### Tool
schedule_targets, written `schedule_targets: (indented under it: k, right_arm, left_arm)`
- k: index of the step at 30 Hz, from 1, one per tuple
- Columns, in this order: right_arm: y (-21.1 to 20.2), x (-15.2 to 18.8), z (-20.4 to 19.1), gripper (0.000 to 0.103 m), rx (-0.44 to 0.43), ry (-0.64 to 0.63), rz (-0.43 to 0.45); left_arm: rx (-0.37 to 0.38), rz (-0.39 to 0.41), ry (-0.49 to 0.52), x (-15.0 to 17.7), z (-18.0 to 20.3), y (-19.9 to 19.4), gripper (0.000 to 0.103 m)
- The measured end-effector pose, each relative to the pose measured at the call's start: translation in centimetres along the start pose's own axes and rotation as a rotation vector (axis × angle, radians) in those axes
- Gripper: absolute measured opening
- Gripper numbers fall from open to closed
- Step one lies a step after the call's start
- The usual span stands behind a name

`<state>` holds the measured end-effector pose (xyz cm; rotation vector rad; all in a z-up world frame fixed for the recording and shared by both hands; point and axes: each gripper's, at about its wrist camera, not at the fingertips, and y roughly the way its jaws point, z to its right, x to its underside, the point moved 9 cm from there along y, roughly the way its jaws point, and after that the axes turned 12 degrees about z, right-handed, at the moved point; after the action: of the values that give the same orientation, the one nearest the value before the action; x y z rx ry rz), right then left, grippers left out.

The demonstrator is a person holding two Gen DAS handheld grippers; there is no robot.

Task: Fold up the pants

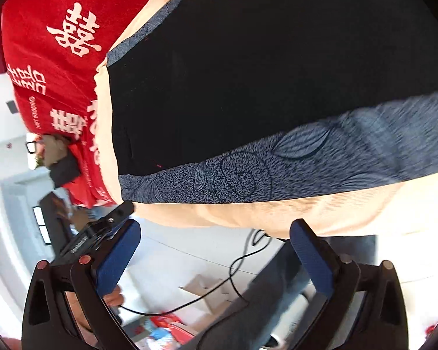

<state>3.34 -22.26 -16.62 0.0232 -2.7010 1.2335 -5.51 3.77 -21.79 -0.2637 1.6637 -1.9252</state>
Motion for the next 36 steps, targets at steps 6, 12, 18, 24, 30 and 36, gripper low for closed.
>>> schedule_targets:
  k: [6, 12, 18, 24, 30, 36]
  right_arm:
    - [3.9, 1.3, 2.2, 0.07, -0.094, 0.046, 0.011]
    - [4.2, 0.3, 1.9, 0.024, -0.251, 0.185, 0.078]
    - [0.9, -1.8, -3.3, 0.019, -0.389, 0.117, 0.147]
    - [0.1, -1.7, -2.9, 0.026, -0.334, 0.076, 0.138]
    - [-1.1, 0.5, 4.9, 0.057, -0.198, 0.205, 0.174]
    - [-1.1, 0.3, 8.4, 0.056, -0.262, 0.316, 0.216]
  left_arm:
    - [0.132, 0.002, -0.068, 1.4, -0.4, 3.4, 0.103]
    - [0.215, -0.018, -0.098, 1.5, 1.3, 4.3, 0.103]
    - [0.302, -0.042, -0.166, 0.2, 3.2, 4.6, 0.103]
    - [0.329, 0.009, -0.327, -2.5, 2.8, 4.9, 0.097]
    - [0.312, 0.002, -0.24, -2.3, 3.6, 4.9, 0.093]
    - [0.289, -0.001, -0.213, -2.7, 4.8, 5.6, 0.093]
